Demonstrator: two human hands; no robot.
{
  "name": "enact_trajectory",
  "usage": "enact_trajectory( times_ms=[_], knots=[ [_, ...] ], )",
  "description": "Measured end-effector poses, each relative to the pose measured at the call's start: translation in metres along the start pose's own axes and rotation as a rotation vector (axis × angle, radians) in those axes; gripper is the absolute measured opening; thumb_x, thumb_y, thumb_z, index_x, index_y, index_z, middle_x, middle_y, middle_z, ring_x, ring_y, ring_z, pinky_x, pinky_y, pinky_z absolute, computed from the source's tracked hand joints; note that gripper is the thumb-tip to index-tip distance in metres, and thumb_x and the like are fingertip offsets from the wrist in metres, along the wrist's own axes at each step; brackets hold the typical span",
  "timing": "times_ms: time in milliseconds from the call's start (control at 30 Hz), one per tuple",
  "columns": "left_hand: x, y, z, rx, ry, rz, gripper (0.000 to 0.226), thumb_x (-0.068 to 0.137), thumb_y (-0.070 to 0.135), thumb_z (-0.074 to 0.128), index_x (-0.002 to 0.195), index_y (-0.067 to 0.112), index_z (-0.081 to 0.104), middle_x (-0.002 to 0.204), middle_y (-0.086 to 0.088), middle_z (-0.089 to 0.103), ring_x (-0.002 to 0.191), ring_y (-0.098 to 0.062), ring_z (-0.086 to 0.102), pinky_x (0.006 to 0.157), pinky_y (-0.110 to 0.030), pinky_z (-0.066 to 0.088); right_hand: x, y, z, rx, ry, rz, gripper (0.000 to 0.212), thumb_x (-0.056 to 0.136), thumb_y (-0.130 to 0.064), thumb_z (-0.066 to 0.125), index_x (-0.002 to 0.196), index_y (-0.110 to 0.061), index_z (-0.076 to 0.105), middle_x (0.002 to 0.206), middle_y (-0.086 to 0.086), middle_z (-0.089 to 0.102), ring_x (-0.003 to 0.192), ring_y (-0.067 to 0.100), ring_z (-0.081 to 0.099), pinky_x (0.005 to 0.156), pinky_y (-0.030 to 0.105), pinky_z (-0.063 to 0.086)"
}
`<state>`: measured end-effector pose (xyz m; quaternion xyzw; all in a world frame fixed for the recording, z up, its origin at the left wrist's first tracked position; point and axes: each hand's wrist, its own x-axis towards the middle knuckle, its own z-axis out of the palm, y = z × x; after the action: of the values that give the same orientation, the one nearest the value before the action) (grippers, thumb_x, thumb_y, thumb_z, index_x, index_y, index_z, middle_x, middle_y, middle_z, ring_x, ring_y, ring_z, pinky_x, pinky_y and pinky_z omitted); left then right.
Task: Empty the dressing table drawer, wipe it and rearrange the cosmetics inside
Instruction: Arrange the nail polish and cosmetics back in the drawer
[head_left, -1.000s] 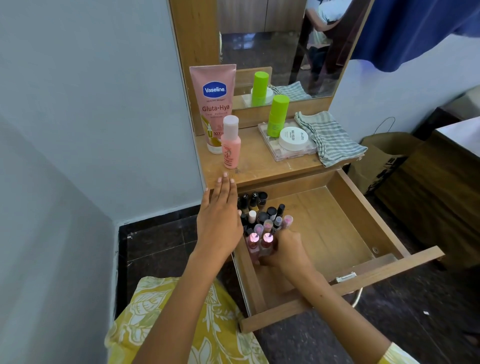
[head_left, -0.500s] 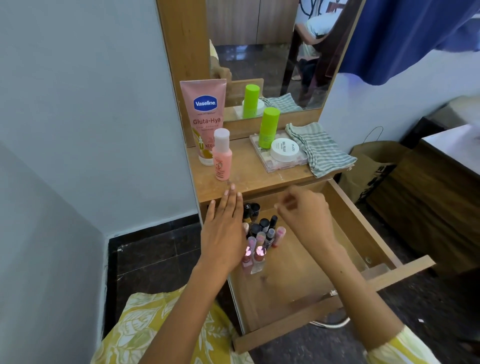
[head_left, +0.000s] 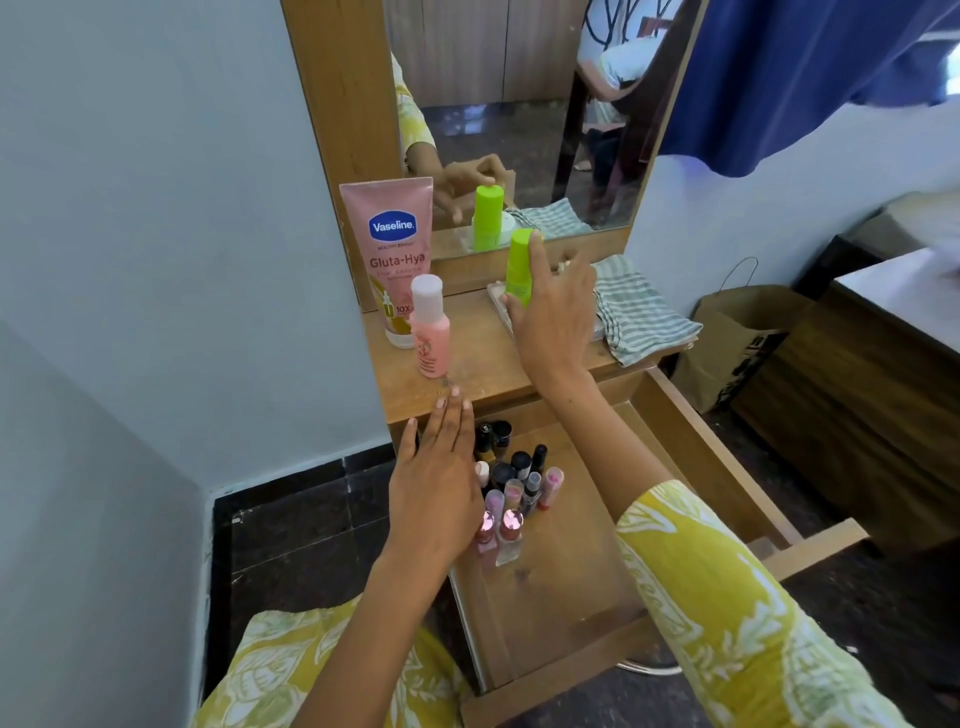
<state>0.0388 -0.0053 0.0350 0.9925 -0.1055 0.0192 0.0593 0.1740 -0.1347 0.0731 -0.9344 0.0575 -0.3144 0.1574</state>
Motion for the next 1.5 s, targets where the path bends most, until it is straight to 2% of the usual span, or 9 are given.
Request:
enact_trajectory(
  times_ms=[100, 267, 433, 533, 700, 833, 933, 1233, 1500],
  knots=[
    [0.000, 0.001, 0.000, 0.016, -0.010, -0.007, 0.066, 0.100, 0.027, 0.030, 0.147, 0.012, -0.014, 0.155, -0.004, -0.022, 0.143, -0.015, -0.016, 0.117, -0.037, -0.005, 0.003, -0.006, 0.001, 0.115, 0.098, -0.015, 0.051, 0.079, -0.029, 0.074, 0.121, -0.011, 0.053, 0.119, 0.017, 0.052, 0.103, 0.029, 0.052, 0.076, 0.033, 0.046],
    [0.001, 0.000, 0.000, 0.022, -0.021, -0.010, 0.069, 0.099, 0.025, 0.033, 0.147, 0.012, -0.015, 0.154, -0.004, -0.023, 0.143, -0.016, -0.017, 0.117, -0.037, -0.005, -0.003, -0.010, -0.003, 0.324, 0.085, -0.191, 0.027, 0.079, -0.014, 0.072, 0.097, -0.005, 0.054, 0.083, 0.008, 0.061, 0.069, 0.025, 0.057, 0.052, 0.031, 0.037],
    [-0.001, -0.001, 0.003, 0.002, 0.005, 0.000, 0.069, 0.099, 0.025, 0.034, 0.148, 0.013, -0.014, 0.155, -0.003, -0.022, 0.143, -0.015, -0.016, 0.117, -0.036, -0.006, -0.047, -0.008, -0.037, 0.740, -0.030, -0.113, 0.037, 0.079, -0.016, 0.075, 0.109, -0.008, 0.053, 0.099, 0.001, 0.065, 0.088, 0.014, 0.064, 0.077, 0.031, 0.056],
    [-0.001, -0.002, 0.006, -0.019, 0.030, 0.005, 0.070, 0.098, 0.023, 0.036, 0.148, 0.014, -0.013, 0.155, -0.003, -0.020, 0.143, -0.015, -0.015, 0.116, -0.035, -0.007, -0.076, 0.002, -0.070, 0.847, -0.064, -0.013, 0.039, 0.073, -0.013, 0.080, 0.103, -0.012, 0.056, 0.094, -0.004, 0.066, 0.085, 0.005, 0.064, 0.072, 0.020, 0.056],
    [0.000, -0.004, 0.008, -0.025, 0.034, 0.011, 0.071, 0.098, 0.020, 0.036, 0.148, 0.014, -0.013, 0.155, -0.002, -0.020, 0.143, -0.014, -0.015, 0.115, -0.035, -0.008, -0.106, 0.028, -0.116, 0.832, -0.315, 0.068, 0.035, 0.062, -0.005, 0.084, 0.088, -0.012, 0.062, 0.080, -0.008, 0.068, 0.073, 0.004, 0.065, 0.060, 0.015, 0.052],
    [0.001, -0.003, 0.009, -0.042, 0.036, 0.006, 0.072, 0.097, 0.018, 0.038, 0.148, 0.014, -0.013, 0.155, -0.002, -0.020, 0.143, -0.014, -0.015, 0.117, -0.036, -0.005, -0.119, 0.054, -0.124, 0.572, -0.685, 0.045, 0.038, 0.054, -0.013, 0.087, 0.082, -0.022, 0.062, 0.075, -0.008, 0.067, 0.070, 0.004, 0.063, 0.060, 0.023, 0.055],
    [0.000, -0.003, 0.008, -0.033, 0.032, 0.006, 0.073, 0.097, 0.020, 0.039, 0.148, 0.014, -0.013, 0.155, -0.002, -0.020, 0.143, -0.014, -0.015, 0.118, -0.037, -0.004, -0.133, 0.063, -0.110, 0.435, -0.801, 0.013, 0.040, 0.054, -0.014, 0.086, 0.082, -0.023, 0.059, 0.076, -0.009, 0.065, 0.075, 0.004, 0.063, 0.062, 0.026, 0.055],
    [0.001, -0.004, 0.008, -0.029, 0.019, 0.009, 0.072, 0.098, 0.022, 0.038, 0.148, 0.014, -0.014, 0.155, -0.002, -0.021, 0.143, -0.014, -0.016, 0.117, -0.037, -0.005, -0.164, 0.062, -0.069, 0.403, -0.686, 0.065, 0.055, 0.058, -0.006, 0.083, 0.076, -0.038, 0.042, 0.079, -0.008, 0.061, 0.077, 0.013, 0.062, 0.065, 0.038, 0.055],
    [0.001, -0.004, 0.009, -0.021, 0.019, 0.004, 0.073, 0.098, 0.021, 0.039, 0.147, 0.014, -0.015, 0.155, -0.003, -0.022, 0.143, -0.016, -0.016, 0.115, -0.038, -0.007, -0.170, 0.060, -0.064, 0.514, -0.639, 0.150, 0.043, 0.058, 0.002, 0.081, 0.084, -0.018, 0.052, 0.085, -0.002, 0.064, 0.084, 0.014, 0.063, 0.066, 0.025, 0.055]
  ],
)
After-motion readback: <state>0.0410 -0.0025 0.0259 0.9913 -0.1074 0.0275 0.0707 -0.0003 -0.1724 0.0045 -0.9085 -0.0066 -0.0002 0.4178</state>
